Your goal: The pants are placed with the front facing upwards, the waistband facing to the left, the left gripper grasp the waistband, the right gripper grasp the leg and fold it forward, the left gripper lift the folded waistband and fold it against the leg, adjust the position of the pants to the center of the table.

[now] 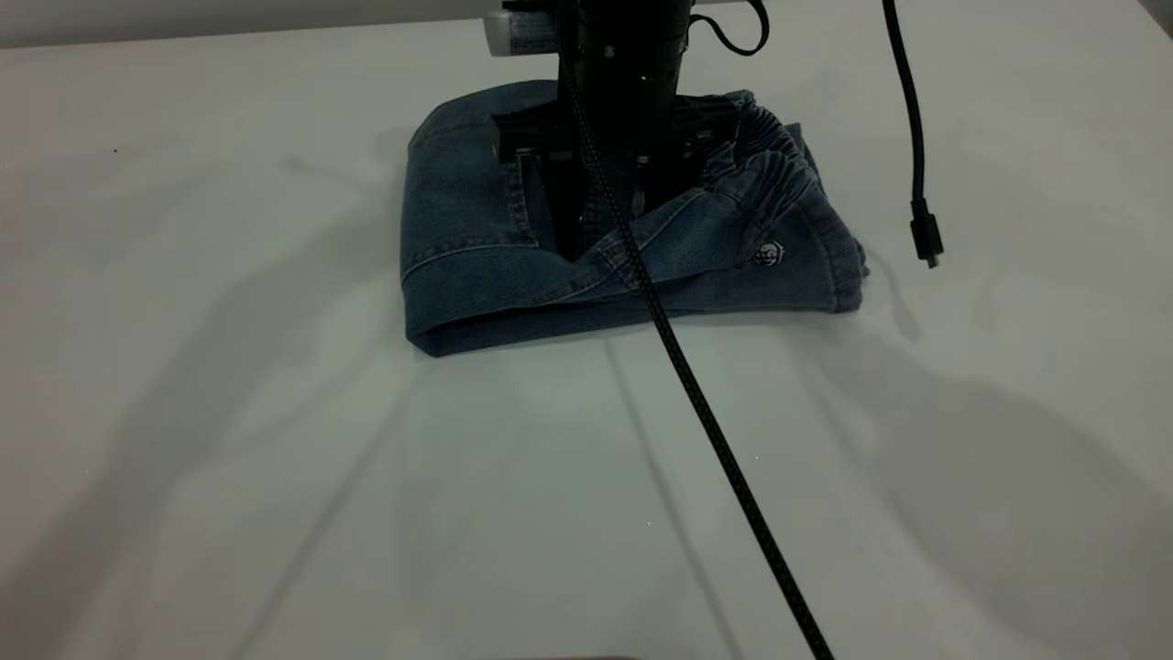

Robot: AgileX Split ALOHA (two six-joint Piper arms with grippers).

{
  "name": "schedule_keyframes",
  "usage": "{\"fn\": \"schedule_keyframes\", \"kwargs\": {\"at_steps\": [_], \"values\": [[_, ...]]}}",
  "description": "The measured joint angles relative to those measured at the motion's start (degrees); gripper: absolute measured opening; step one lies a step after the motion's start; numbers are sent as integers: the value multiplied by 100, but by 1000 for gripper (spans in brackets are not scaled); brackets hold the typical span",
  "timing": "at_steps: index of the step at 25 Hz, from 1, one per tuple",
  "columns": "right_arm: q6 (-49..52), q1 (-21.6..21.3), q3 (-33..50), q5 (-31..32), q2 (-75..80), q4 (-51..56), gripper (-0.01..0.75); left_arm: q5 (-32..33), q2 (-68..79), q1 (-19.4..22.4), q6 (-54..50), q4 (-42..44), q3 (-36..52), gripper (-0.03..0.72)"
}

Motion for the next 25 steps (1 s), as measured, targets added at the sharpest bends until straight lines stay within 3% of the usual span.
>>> {"fn": "schedule_keyframes", "kwargs": {"at_steps": [10, 18, 25], "values": [[-386, 0, 74, 132, -1588, -303, 363, -91, -81, 0, 24, 0, 0, 570], [-578, 13, 128, 439, -3289, -1389, 363, -764, -823, 5, 300, -50, -73, 570], [-497, 13, 79, 361, -4195, -1529, 363, -1124, -1223, 17, 767, 4, -39, 570]]}}
